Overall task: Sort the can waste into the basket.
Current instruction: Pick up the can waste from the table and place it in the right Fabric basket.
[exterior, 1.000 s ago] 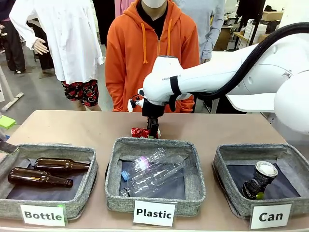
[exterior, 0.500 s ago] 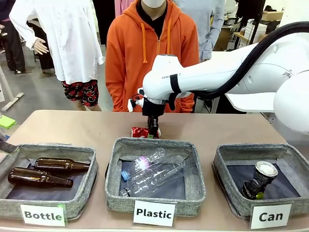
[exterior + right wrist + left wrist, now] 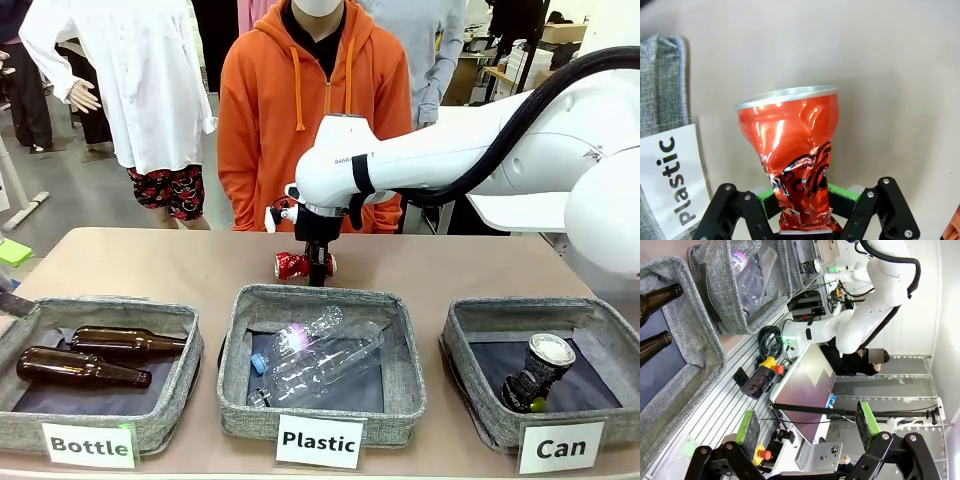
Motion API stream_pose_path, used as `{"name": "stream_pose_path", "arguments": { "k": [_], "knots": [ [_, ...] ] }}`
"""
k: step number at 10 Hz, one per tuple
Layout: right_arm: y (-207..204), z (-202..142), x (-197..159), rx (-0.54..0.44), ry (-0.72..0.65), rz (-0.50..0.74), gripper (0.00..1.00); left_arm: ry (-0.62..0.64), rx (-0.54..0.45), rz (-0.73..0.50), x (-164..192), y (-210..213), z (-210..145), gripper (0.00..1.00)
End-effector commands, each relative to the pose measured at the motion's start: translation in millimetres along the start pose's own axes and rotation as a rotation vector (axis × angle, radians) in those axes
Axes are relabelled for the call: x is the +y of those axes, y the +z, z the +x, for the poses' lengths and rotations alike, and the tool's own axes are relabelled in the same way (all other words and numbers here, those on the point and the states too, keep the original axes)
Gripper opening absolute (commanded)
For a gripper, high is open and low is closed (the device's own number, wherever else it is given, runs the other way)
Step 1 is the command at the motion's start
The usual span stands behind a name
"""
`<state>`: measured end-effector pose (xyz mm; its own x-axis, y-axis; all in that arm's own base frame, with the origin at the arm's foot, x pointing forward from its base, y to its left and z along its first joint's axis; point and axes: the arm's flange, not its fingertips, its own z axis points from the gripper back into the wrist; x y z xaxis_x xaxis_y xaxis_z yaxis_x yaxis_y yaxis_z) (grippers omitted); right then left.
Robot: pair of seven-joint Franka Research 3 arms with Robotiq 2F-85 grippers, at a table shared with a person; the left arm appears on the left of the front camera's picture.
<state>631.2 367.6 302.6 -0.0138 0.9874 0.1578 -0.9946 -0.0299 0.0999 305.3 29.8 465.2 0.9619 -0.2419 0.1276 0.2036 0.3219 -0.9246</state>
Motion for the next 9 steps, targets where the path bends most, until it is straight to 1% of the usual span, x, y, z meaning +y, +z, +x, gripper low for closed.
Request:
{"name": "stream_pose_path", "arguments": {
  "k": [1,2,3,5,6,7,8,9],
  "knots": [
    [25,-6,6,-0.009,0.03,-0.033,0.0,0.003,0.008,0.0,-2,2,-2,1.0],
    [48,-12,18,-0.002,0.032,-0.065,0.0,0.003,0.008,0.0,-2,2,-2,1.0],
    [76,-19,33,0.029,0.032,-0.094,0.0,0.003,0.008,0.0,-2,2,-2,1.0],
    [133,-38,75,0.103,0.049,-0.169,0.0,0.003,0.008,0.0,-2,2,-2,1.0],
    [153,-47,96,0.176,0.102,-0.161,0.0,0.003,0.008,0.0,-2,2,-2,1.0],
    [169,-58,120,0.192,0.155,-0.13,0.0,0.003,0.008,0.0,-2,2,-2,1.0],
    [181,-73,148,0.225,0.155,-0.118,0.0,0.003,0.008,0.0,-2,2,-2,1.0],
    [189,-91,171,0.227,0.063,-0.159,0.0,0.003,0.008,0.0,-2,2,-2,1.0]
  ]
}}
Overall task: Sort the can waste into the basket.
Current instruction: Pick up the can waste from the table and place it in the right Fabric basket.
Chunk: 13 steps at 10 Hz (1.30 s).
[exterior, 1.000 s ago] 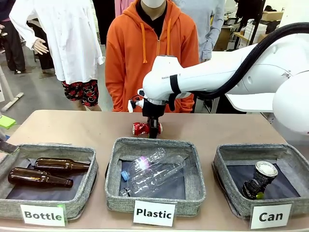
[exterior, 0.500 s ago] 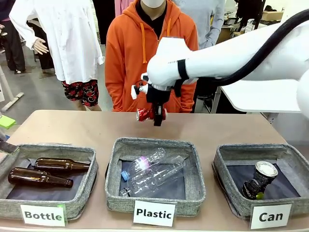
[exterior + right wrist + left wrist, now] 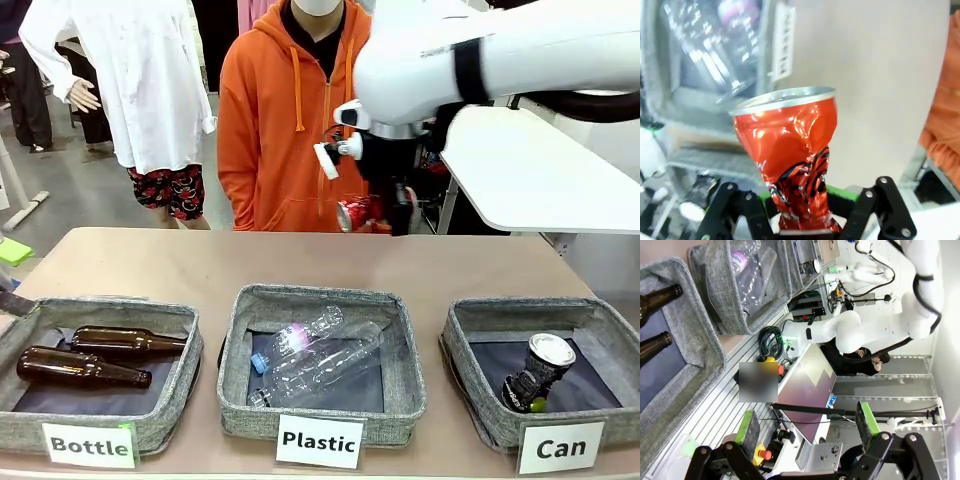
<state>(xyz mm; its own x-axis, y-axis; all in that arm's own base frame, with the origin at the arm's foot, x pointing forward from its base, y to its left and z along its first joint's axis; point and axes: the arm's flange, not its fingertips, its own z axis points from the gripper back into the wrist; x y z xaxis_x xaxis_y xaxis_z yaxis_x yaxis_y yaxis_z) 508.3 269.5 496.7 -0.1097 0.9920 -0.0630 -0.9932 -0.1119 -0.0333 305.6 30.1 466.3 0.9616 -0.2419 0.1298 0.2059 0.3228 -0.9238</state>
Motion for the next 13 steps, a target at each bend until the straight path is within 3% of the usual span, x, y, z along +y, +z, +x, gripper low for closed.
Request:
{"name": "stream_pose_path", "arguments": {
  "k": [1,3,4,6,7,11,12,13],
  "knots": [
    [-3,-49,55,0.002,-0.111,-0.005,0.0,0.005,0.008,-0.001,-2,1,-2,1.0],
    [1,-112,116,-0.068,-0.287,0.113,0.0,0.005,0.008,-0.001,-2,1,-2,1.0],
    [4,-139,145,-0.066,-0.424,0.136,0.0,0.005,0.008,-0.001,-2,1,-2,1.0],
    [8,-178,183,-0.01,-0.522,0.155,0.0,0.005,0.008,-0.001,-2,1,-2,1.0],
    [8,-195,189,0.003,-0.621,0.152,0.0,0.005,0.008,-0.001,-2,1,-2,1.0],
    [-5,-218,176,-0.013,-0.725,0.201,0.0,0.005,0.008,-0.001,-2,1,-2,1.0],
    [-3,-218,174,-0.011,-0.767,0.186,0.53,0.005,0.008,-0.001,-2,1,-2,1.0],
    [-2,-217,173,0.0,-0.779,0.16,0.56,0.005,0.008,-0.001,-2,1,-2,1.0]
  ]
}}
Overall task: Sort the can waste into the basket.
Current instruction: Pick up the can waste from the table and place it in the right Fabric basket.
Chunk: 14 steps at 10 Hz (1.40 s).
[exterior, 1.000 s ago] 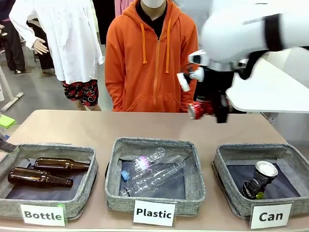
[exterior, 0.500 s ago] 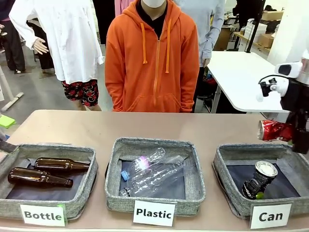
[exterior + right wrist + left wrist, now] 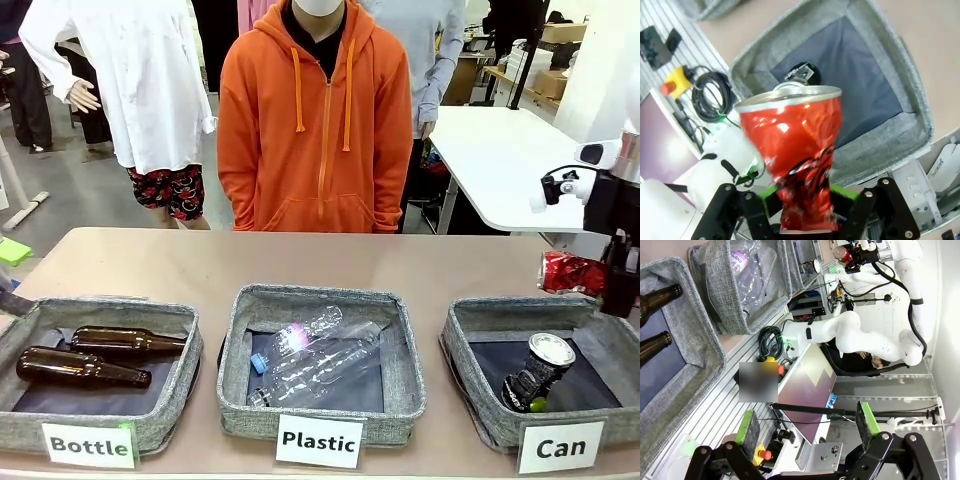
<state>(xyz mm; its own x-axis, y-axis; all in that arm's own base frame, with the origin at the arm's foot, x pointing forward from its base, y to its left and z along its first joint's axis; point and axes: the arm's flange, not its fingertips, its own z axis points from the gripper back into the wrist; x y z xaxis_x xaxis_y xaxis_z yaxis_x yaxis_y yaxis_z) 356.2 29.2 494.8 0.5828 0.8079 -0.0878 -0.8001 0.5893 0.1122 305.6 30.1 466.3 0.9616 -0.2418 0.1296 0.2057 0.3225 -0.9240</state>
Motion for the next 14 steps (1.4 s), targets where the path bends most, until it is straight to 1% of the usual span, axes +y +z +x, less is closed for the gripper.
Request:
{"name": "stream_pose_path", "arguments": {
  "k": [1,3,4,5,6,9,10,11,12,13,14],
  "knots": [
    [8,9,-2,-0.007,-0.091,-0.039,1.0,0.005,0.008,-0.001,-2,1,-2,1.0],
    [7,11,-1,-0.027,-0.11,-0.062,1.0,0.005,0.008,-0.001,-2,1,-2,1.0],
    [7,11,-2,-0.025,-0.105,-0.067,0.79,0.005,0.008,-0.001,-2,1,-2,1.0],
    [6,13,-3,-0.026,-0.105,-0.071,0.88,0.005,0.008,-0.001,-2,1,-2,1.0],
    [5,14,-4,-0.03,-0.104,-0.075,1.0,0.005,0.008,-0.001,-2,1,-2,1.0],
    [2,19,-9,-0.04,-0.08,-0.074,1.0,0.005,0.008,-0.001,-2,1,-2,1.0],
    [2,22,-11,-0.052,-0.069,-0.059,1.0,0.005,0.008,-0.001,-2,1,-2,1.0],
    [4,26,-11,-0.09,-0.063,-0.02,1.0,0.005,0.008,-0.001,-2,1,-2,1.0],
    [6,31,-11,-0.168,-0.066,0.119,1.0,0.005,0.008,-0.001,-2,1,-2,1.0],
    [14,38,-9,-0.382,-0.122,0.263,1.0,0.005,0.008,-0.001,-2,1,-2,1.0],
    [26,42,-9,-0.71,-0.278,0.392,1.0,0.005,0.008,-0.001,-2,1,-2,1.0]
  ]
}}
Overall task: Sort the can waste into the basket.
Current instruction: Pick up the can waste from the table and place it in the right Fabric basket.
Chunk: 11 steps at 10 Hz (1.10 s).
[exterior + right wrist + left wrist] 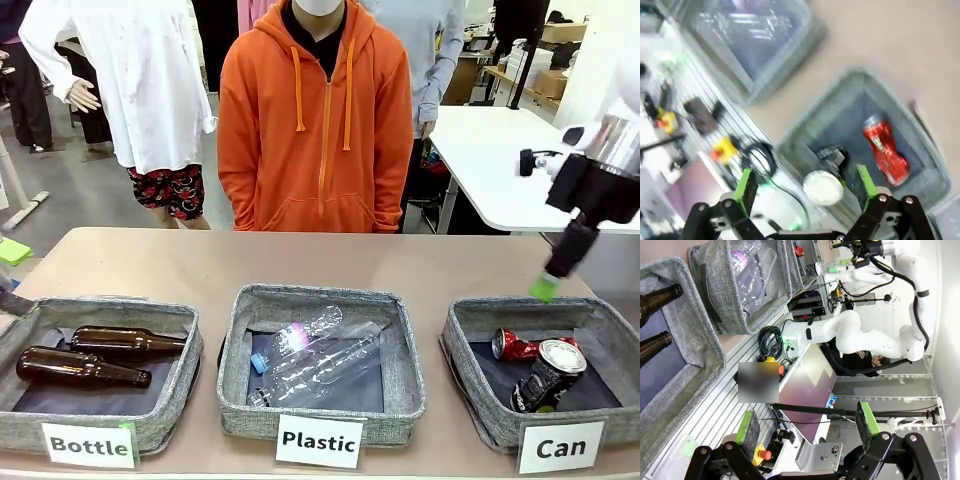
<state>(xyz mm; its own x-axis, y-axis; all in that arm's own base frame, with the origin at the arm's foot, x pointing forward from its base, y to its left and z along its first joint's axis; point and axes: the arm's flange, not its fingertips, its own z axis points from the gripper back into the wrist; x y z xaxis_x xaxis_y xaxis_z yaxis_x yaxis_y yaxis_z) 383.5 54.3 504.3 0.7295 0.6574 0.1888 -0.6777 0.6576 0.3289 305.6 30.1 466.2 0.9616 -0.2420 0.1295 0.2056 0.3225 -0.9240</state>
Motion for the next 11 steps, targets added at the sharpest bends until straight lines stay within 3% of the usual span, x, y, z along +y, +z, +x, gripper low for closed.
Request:
{"name": "stream_pose_path", "arguments": {
  "k": [1,2,4,5,11],
  "knots": [
    [15,6,3,-0.557,-0.098,0.355,1.0,0.005,0.008,-0.001,-2,1,-2,1.0],
    [17,-3,-2,-0.728,-0.169,0.47,1.0,0.005,0.008,-0.001,-2,1,-2,1.0],
    [16,-38,-24,-1.035,-0.165,0.646,1.0,0.005,0.008,-0.001,-2,1,-2,1.0],
    [30,-1,-3,-0.375,-0.142,0.314,1.0,0.005,0.008,-0.001,-2,1,-2,1.0],
    [30,-1,-3,-0.375,-0.142,0.314,1.0,0.005,0.008,-0.001,-2,1,-2,1.0]
  ]
}}
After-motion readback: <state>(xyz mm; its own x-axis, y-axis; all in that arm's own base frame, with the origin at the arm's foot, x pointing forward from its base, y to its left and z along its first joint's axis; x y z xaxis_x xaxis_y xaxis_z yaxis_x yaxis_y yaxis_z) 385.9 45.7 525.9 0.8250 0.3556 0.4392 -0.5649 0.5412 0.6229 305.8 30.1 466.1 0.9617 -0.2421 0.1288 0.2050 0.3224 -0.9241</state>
